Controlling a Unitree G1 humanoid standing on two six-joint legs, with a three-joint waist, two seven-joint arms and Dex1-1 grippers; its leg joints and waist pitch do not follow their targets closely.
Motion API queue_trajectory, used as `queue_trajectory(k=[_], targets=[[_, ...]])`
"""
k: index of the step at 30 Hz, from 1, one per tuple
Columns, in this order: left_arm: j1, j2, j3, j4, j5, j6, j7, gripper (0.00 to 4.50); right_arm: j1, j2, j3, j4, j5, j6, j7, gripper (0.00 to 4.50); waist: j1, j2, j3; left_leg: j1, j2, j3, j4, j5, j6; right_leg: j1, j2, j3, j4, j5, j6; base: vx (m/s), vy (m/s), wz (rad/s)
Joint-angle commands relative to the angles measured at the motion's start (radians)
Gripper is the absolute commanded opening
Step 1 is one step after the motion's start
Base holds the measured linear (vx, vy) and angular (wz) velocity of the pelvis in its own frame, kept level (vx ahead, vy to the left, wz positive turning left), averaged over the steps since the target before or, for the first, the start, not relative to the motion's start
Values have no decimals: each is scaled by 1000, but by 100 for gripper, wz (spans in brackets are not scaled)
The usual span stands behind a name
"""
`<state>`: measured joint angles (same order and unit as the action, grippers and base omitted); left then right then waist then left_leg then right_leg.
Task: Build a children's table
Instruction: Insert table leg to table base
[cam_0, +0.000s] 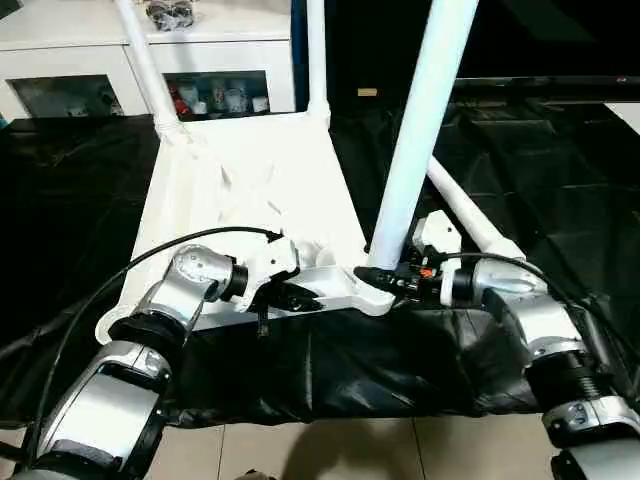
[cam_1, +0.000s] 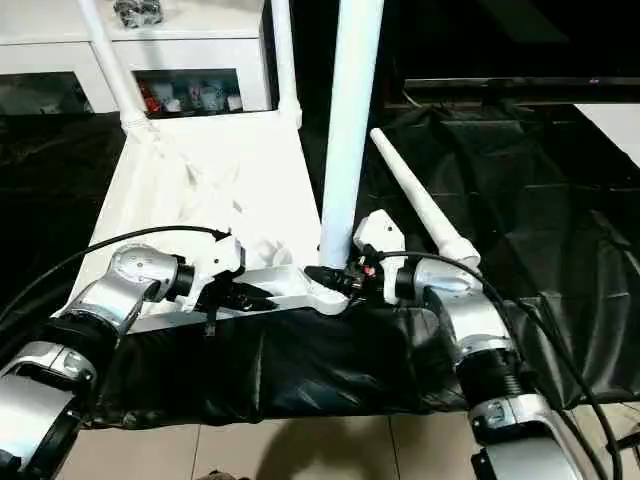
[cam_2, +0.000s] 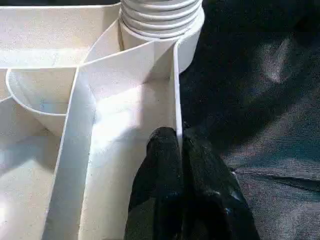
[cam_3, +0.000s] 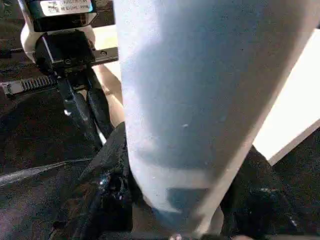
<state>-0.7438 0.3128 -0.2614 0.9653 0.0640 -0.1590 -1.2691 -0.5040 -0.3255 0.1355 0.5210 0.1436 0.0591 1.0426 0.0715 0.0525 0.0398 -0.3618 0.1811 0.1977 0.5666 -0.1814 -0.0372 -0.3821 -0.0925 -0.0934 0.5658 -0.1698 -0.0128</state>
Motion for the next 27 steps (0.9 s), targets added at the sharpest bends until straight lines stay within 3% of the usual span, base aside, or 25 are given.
queue_trajectory(k=[1, 6, 12, 20, 27], targets=[[-45, -22, -5, -25, -12, -32, -35, 0, 63, 17, 92, 97, -79, 53, -3, 223, -1, 3, -55, 14, 61, -24, -68, -290, 27, 39, -71, 52, -57, -229, -243, 0, 0, 0], [-50, -25, -2, -11, -10, -40, -32, 0, 57, 19, 83, 105, -68, 59, -2, 267, -1, 3, -58, 14, 60, -23, -66, -270, 28, 39, -69, 51, -53, -190, -253, 0, 0, 0], [-53, -25, 0, -5, -10, -43, -34, 0, 50, 17, 82, 115, -73, 44, -8, 324, 13, 2, -63, 13, 61, -21, -60, -217, 48, 41, -70, 51, -42, -111, -269, 0, 0, 0], [-54, -22, 3, 3, -8, -51, -36, 0, 45, 17, 76, 120, -67, 43, 4, 273, 15, 2, -60, 12, 62, -22, -60, -229, 49, 41, -73, 51, -47, -172, -254, 0, 0, 0], [-50, -21, 5, 3, -8, -53, -43, 0, 48, 18, 76, 119, -65, 42, 15, 271, 15, 1, -61, 11, 61, -21, -58, -218, 54, 41, -73, 50, -46, -160, -255, 0, 0, 0]])
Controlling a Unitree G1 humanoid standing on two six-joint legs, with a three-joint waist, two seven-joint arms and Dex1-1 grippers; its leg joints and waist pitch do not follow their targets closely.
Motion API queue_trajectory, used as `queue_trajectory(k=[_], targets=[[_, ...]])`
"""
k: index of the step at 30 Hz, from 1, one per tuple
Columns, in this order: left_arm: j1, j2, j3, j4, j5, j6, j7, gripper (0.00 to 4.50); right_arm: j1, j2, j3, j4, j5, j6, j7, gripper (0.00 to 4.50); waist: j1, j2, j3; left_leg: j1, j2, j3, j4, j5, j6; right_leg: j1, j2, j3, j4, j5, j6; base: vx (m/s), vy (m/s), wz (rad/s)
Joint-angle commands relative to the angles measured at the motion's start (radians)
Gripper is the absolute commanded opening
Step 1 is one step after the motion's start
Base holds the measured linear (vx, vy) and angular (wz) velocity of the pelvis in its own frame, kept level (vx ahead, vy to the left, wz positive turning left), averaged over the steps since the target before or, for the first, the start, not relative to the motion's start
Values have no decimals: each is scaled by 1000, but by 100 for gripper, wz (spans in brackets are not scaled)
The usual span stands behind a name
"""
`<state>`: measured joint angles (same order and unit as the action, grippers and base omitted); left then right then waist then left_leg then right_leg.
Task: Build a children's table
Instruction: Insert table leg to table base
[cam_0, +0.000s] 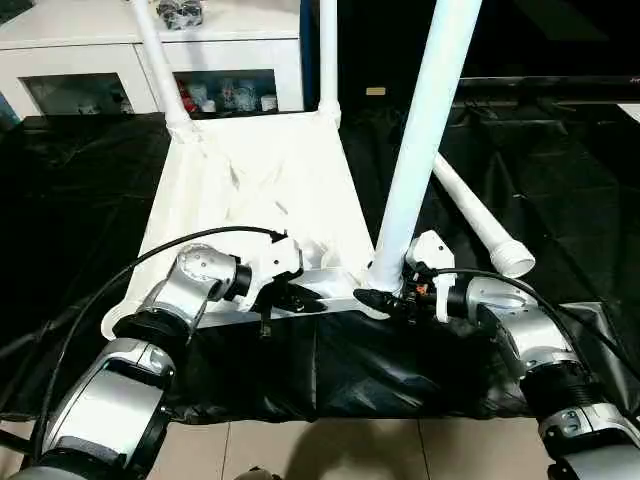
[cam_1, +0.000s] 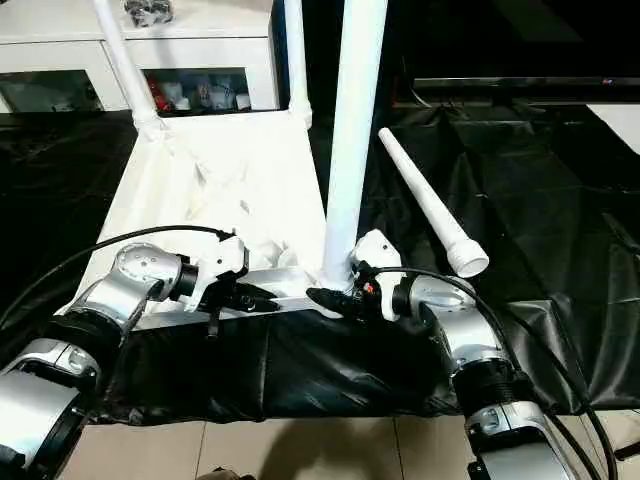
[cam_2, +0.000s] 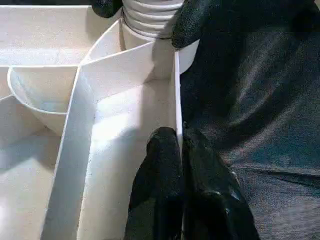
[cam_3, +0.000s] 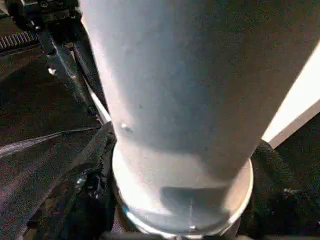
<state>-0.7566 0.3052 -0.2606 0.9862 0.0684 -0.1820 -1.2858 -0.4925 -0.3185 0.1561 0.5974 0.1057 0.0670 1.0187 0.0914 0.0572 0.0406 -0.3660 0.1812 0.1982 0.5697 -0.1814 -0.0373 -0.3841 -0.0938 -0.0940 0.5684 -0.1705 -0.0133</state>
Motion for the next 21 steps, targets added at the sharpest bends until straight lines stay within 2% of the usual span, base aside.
queue_trajectory(k=[1, 7, 10, 11, 12, 13, 14, 16, 17, 19, 20, 21], targets=[[-36, -13, 4, -18, -12, -30, -27, 0, 40, 12, 56, 40, -25, 33, 39, 271, -4, -3, -63, 16, 62, -22, -61, -215, 55, 43, -71, 51, -48, -157, -255, 0, 0, 0], [-34, -14, 6, -18, -14, -24, -23, 0, 48, 21, 46, 32, -16, 39, 24, 271, -4, -2, -63, 15, 62, -23, -60, -212, 57, 43, -71, 50, -47, -152, -255, 0, 0, 0], [-36, -27, 7, -12, 2, 5, 44, 0, 50, 54, 8, 40, -6, 40, -62, 271, -5, -2, -61, 14, 62, -23, -62, -218, 52, 43, -72, 50, -48, -162, -255, 0, 0, 0], [-38, -32, 8, -10, 6, 14, 66, 0, 48, 62, -2, 46, -6, 40, -91, 271, -7, -5, -58, 15, 62, -23, -65, -245, 45, 41, -71, 50, -53, -205, -247, 0, 0, 0], [-42, -57, 16, -7, 14, 48, 144, 0, 46, 94, -32, 61, -5, 39, -181, 271, -9, -3, -57, 17, 63, -23, -66, -258, 34, 38, -72, 52, -53, -226, -244, 0, 0, 0], [-43, -93, 24, -11, 20, 98, 231, 0, 44, 135, -70, 80, 0, 41, -292, 271, -12, -5, -50, 22, 61, -25, -69, -309, 14, 32, -74, 53, -64, -311, -230, 0, 0, 0], [-43, -93, 24, -11, 20, 98, 231, 0, 44, 135, -70, 80, 0, 41, -292, 271, -16, -5, -45, 27, 58, -28, -70, -356, -7, 27, -77, 53, -73, -409, -207, 0, 0, 0], [-37, -138, 25, -19, 27, 138, 309, 0, 34, 179, -99, 117, 3, 43, -394, 271, -22, -7, -42, 28, 54, -34, -72, -385, -16, 27, -77, 51, -85, -506, -164, 0, 0, 0], [-35, -157, 26, -22, 28, 153, 335, 0, 29, 194, -105, 130, 1, 41, -427, 271, -26, -1, -39, 33, 53, -37, -73, -411, -21, 22, -76, 49, -91, -545, -146, 0, 0, 0], [-27, -222, 28, -29, 29, 201, 424, 0, 11, 244, -118, 177, -17, 26, -537, 271, -38, -5, -38, 37, 52, -39, -73, -437, -33, 17, -74, 47, -95, -565, -138, 0, 0, 0], [-20, -243, 16, -31, 40, 213, 445, 0, 2, 263, -119, 196, -24, 21, -573, 271, -44, 3, -37, 41, 47, -40, -71, -457, -28, 15, -73, 46, -99, -581, -129, 0, 0, 0], [-20, -243, 16, -31, 40, 213, 445, 0, 2, 263, -119, 196, -24, 21, -573, 270, -44, 3, -37, 41, 47, -40, -71, -457, -28, 15, -73, 46, -99, -581, -129, 0, 0, 0]])
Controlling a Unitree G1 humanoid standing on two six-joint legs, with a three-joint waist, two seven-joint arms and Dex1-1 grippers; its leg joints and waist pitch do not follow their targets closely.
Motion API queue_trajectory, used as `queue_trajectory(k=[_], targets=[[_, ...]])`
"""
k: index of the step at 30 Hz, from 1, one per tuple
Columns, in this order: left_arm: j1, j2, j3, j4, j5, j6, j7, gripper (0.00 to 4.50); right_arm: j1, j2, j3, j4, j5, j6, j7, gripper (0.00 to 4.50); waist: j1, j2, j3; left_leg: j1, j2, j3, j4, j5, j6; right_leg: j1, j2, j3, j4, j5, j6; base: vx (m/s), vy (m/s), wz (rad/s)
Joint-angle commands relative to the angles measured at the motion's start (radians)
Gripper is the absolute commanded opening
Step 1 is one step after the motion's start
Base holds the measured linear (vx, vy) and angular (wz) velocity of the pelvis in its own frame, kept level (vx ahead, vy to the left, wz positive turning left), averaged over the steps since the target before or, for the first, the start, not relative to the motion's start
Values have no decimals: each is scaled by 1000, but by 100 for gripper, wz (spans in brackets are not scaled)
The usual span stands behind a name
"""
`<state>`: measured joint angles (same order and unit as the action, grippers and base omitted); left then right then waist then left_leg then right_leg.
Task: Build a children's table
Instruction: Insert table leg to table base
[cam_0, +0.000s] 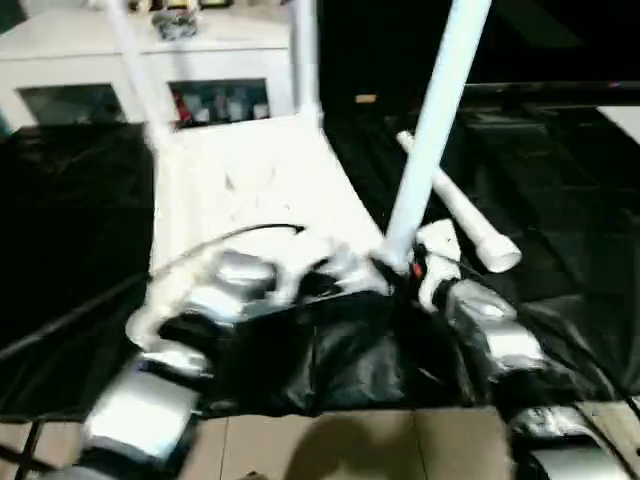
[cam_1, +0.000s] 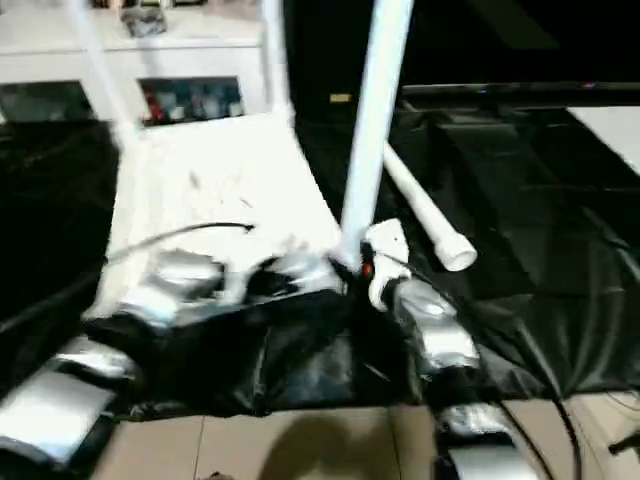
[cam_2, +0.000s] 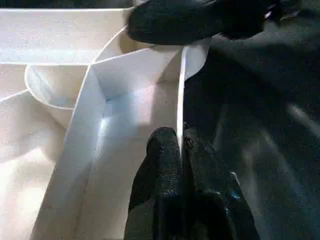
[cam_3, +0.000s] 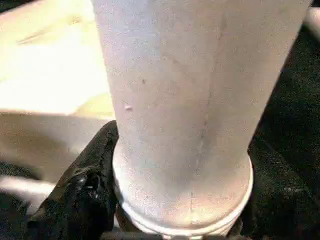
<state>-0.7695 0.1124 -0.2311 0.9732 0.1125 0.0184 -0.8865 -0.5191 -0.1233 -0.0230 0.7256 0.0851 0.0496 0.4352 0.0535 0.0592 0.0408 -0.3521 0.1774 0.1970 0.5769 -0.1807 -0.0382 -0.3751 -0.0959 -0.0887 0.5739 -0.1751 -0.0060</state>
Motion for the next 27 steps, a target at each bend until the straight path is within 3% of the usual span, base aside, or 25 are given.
queue_trajectory(k=[1, 3, 4, 5, 9, 18, 21, 27], targets=[[0, -67, -32, -20, 20, 22, 75, 0, 20, 88, 63, 83, -17, 38, -27, 270, -14, -5, -35, 23, 48, -42, -80, -474, -14, 8, -68, 37, -111, -600, -119, 0, 0, 0], [9, -72, -55, -24, 49, 16, 92, 0, 15, 97, 72, 95, -43, 27, -62, 270, -21, -4, -36, 24, 48, -43, -81, -482, -8, 5, -68, 38, -113, -598, -116, 0, 0, 0], [13, -70, -59, -28, 55, 11, 91, 0, 14, 100, 73, 99, -48, 22, -68, 270, -25, 10, -35, 26, 48, -45, -82, -497, -8, 3, -68, 38, -115, -602, -116, 0, 0, 0], [16, -69, -59, -31, 54, 15, 88, 0, 14, 104, 68, 103, -44, 21, -70, 270, -31, 4, -34, 29, 47, -45, -82, -523, -8, 1, -65, 34, -120, -609, -113, 0, 0, 0], [25, -62, -60, -46, 60, 29, 94, 0, 5, 111, 52, 127, -48, 9, -90, 270, -41, 8, -37, 25, 49, -51, -88, -547, -9, 6, -65, 32, -117, -586, -111, 0, 0, 0], [34, -59, -57, -64, 64, 38, 102, 0, -6, 109, 46, 161, -72, -46, -122, 270, -55, 9, -33, 30, 46, -55, -88, -606, -11, -5, -67, 30, -126, -630, -99, 0, 0, 0], [36, -57, -57, -69, 63, 39, 100, 0, -8, 109, 41, 163, -66, -62, -113, 340, -58, 9, -33, 26, 47, -57, -91, -610, -11, -4, -67, 32, -124, -617, -104, 0, 0, 0], [41, -48, -54, -80, 61, 33, 90, 0, -4, 107, 25, 152, -47, -105, -74, 384, -60, 7, -32, 21, 48, -59, -93, -612, -7, -3, -70, 34, -123, -627, -104, 0, 0, 0]])
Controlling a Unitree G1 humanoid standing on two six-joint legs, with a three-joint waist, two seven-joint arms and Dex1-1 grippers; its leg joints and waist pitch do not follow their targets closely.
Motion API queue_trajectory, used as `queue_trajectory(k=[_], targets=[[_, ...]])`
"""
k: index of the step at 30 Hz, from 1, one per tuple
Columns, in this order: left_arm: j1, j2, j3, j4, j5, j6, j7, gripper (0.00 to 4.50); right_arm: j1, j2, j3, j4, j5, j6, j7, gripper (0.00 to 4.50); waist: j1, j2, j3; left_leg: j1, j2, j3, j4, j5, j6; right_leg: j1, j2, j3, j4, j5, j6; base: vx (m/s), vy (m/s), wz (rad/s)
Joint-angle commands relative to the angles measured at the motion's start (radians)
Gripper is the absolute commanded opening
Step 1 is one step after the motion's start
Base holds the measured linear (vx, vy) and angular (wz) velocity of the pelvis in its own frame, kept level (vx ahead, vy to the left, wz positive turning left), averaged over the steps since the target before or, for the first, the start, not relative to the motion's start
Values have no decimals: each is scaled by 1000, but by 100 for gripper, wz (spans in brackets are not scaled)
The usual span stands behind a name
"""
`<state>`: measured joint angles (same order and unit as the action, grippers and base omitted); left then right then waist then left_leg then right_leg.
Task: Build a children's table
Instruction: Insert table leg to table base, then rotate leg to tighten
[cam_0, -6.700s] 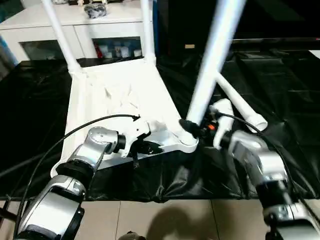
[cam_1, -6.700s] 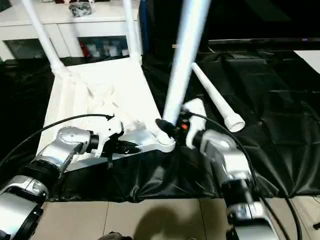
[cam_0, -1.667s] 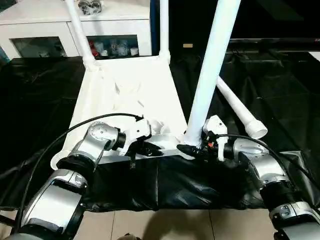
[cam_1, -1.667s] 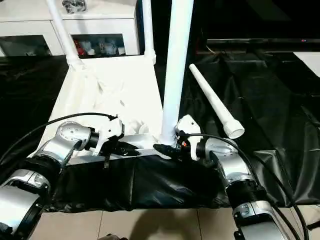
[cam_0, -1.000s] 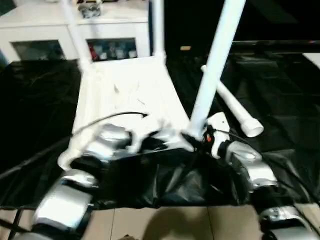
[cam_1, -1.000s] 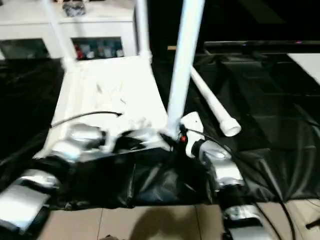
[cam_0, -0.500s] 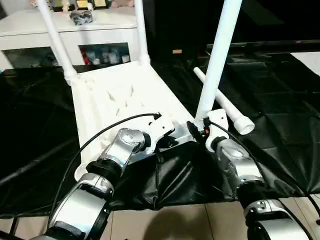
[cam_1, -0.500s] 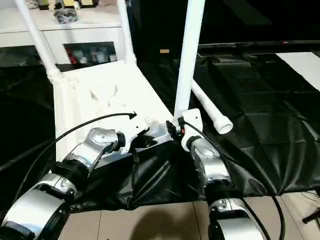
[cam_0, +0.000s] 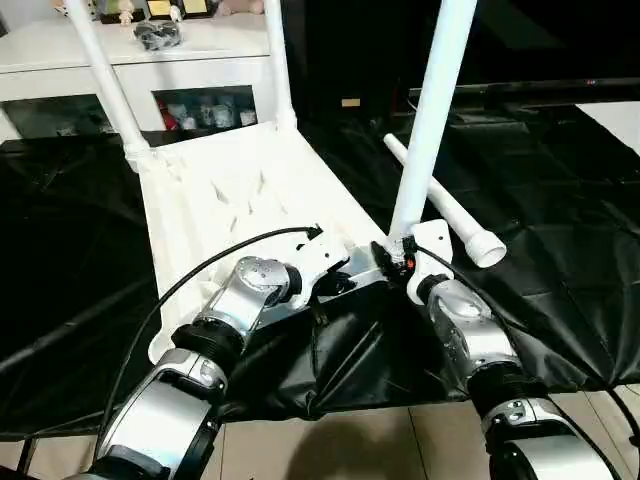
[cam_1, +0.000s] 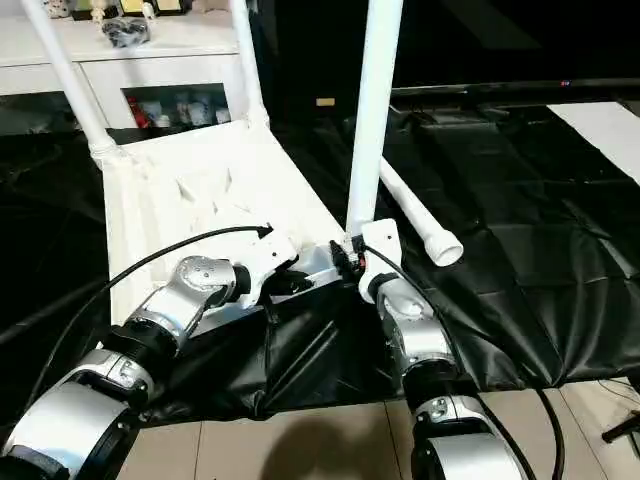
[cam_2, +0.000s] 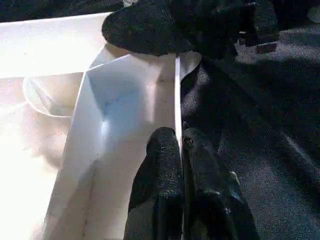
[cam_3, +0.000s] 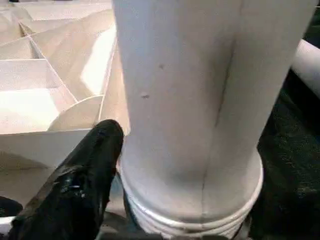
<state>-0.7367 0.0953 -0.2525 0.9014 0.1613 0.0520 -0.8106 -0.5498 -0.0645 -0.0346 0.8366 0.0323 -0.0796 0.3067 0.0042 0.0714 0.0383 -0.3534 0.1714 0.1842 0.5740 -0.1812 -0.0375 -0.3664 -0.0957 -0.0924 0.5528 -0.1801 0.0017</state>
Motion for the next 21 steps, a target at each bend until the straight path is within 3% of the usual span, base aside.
queue_trajectory(k=[1, 5, 8, 12, 13, 15, 21], targets=[[10, -25, -32, -11, 12, -5, 7, 0, 32, 44, 37, 32, 11, 10, 70, 404, -11, -5, -30, 21, 55, -45, -90, -608, -6, -12, -71, 39, -101, -617, -113, 0, 0, 0], [16, -8, -33, -18, 9, -23, -16, 0, 50, 19, 35, 5, 13, -19, 89, 436, -7, -6, -34, 12, 59, -43, -93, -563, 4, -7, -73, 45, -95, -567, -130, 0, 0, 0], [22, 7, -33, -23, 6, -38, -40, 0, 68, -4, 32, -20, 18, -41, 119, 436, -1, -5, -43, 0, 64, -37, -94, -482, 15, 1, -71, 51, -79, -413, -183, 0, 0, 0], [34, 37, -37, -33, -4, -72, -104, 0, 101, -51, 25, -81, 42, -53, 190, 436, 6, -8, -44, -3, 63, -27, -88, -429, 42, 6, -72, 54, -74, -357, -209, 0, 0, 0], [40, 50, -39, -37, -9, -86, -135, 0, 112, -73, 25, -102, 50, -55, 229, 436, 9, -4, -44, -3, 63, -27, -86, -409, 50, 8, -74, 56, -72, -344, -214, 0, 0, 0], [42, 60, -40, -38, -14, -99, -159, 0, 118, -89, 26, -115, 56, -57, 258, 436, 10, -8, -52, -11, 62, -25, -82, -353, 65, 19, -72, 54, -63, -287, -225, 0, 0, 0], [52, 122, -48, -52, -39, -144, -297, 0, 137, -170, 39, -176, 95, -25, 444, 436, 38, -2, -65, -17, 66, -15, -60, -134, 161, 29, -66, 45, -29, -20, -282, 0, 0, 0]])
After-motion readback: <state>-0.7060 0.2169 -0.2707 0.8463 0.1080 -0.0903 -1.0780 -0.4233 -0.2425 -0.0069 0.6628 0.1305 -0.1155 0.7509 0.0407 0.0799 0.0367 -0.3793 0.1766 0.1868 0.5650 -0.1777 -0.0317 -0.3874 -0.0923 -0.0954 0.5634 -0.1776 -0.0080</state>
